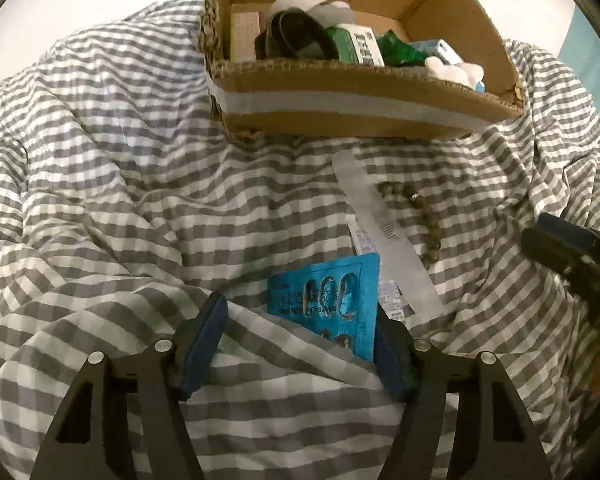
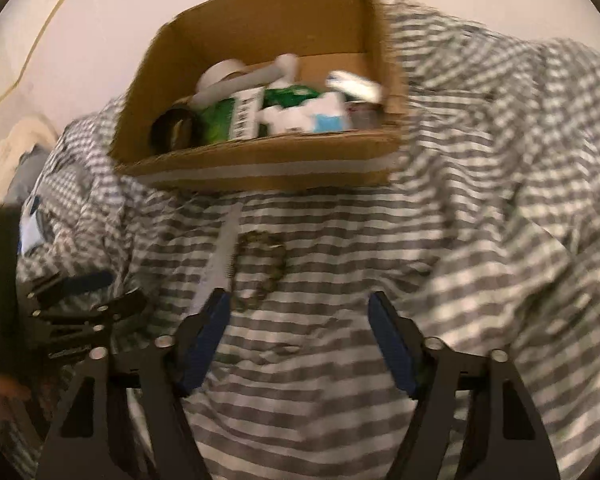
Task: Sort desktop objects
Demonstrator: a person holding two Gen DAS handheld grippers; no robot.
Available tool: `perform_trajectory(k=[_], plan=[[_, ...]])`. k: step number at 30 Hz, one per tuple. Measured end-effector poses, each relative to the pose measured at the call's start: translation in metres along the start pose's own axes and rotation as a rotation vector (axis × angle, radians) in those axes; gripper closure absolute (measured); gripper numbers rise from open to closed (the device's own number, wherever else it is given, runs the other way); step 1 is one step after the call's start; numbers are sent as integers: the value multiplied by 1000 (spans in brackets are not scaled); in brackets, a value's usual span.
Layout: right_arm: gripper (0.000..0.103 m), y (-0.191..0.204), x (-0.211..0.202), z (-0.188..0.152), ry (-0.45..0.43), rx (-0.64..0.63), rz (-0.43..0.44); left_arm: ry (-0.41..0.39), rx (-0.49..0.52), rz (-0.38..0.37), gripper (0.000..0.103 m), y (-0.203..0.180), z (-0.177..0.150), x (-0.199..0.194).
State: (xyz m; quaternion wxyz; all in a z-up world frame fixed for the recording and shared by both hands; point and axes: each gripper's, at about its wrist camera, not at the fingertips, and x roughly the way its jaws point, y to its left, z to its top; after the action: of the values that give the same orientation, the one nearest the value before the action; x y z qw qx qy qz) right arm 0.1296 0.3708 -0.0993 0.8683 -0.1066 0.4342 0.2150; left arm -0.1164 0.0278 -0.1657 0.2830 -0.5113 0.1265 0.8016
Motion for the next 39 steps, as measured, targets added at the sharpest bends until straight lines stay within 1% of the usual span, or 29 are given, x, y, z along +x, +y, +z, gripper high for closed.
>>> perform_trajectory(k=[1, 2, 3, 4, 5, 7, 8, 10, 12, 13, 14, 16, 19, 21, 23, 27, 31, 35, 39], plan=[[43, 7, 5, 0, 9, -22, 4, -4, 5, -3, 40, -1, 0, -2], [47, 16, 12, 1, 20, -48, 5, -3, 13, -9, 44, -3, 0, -3], [51, 25, 21, 1, 36, -79, 3, -3, 19, -14, 55, -4, 0, -4], [58, 33, 30, 2, 56, -102, -1, 0, 25, -11, 64, -4, 0, -4], [61, 39, 39, 3, 73, -119, 3, 5, 29, -14, 67, -3, -1, -4], [62, 45, 52, 4, 95, -127, 15, 5, 28, -38, 75, -2, -1, -3], [62, 48, 59, 5, 106, -125, 21, 3, 26, -45, 76, -2, -1, -4], [62, 50, 72, 9, 133, -115, 33, -3, 16, -64, 82, 1, -1, -6], [62, 50, 84, 11, 157, -96, 37, -6, 1, -82, 82, 4, 0, -8], [65, 50, 89, 12, 172, -91, 39, -6, -5, -91, 83, 6, 0, -9], [83, 50, 95, 11, 191, -87, 47, -6, -11, -101, 83, 7, 0, -10], [90, 50, 98, 8, 203, -94, 38, -10, -12, -112, 84, 8, 1, -12], [100, 49, 89, 6, 185, -87, 55, -35, 4, -120, 87, 3, 2, -19], [100, 47, 79, 4, 175, -76, 72, -54, 24, -119, 90, -2, 6, -26], [100, 46, 71, 2, 168, -76, 72, -74, 27, -133, 92, -3, 10, -33], [100, 40, 54, 0, 159, -40, 95, -105, -8, -158, 92, 2, 16, -46], [100, 37, 32, 2, 126, 0, 129, -141, -19, -173, 93, 2, 22, -63], [100, 33, -4, 8, 60, 17, 156, -190, -33, -197, 93, 1, 28, -84], [100, 33, -44, 23, -32, 30, 193, -269, -67, -216, 94, 2, 39, -112]])
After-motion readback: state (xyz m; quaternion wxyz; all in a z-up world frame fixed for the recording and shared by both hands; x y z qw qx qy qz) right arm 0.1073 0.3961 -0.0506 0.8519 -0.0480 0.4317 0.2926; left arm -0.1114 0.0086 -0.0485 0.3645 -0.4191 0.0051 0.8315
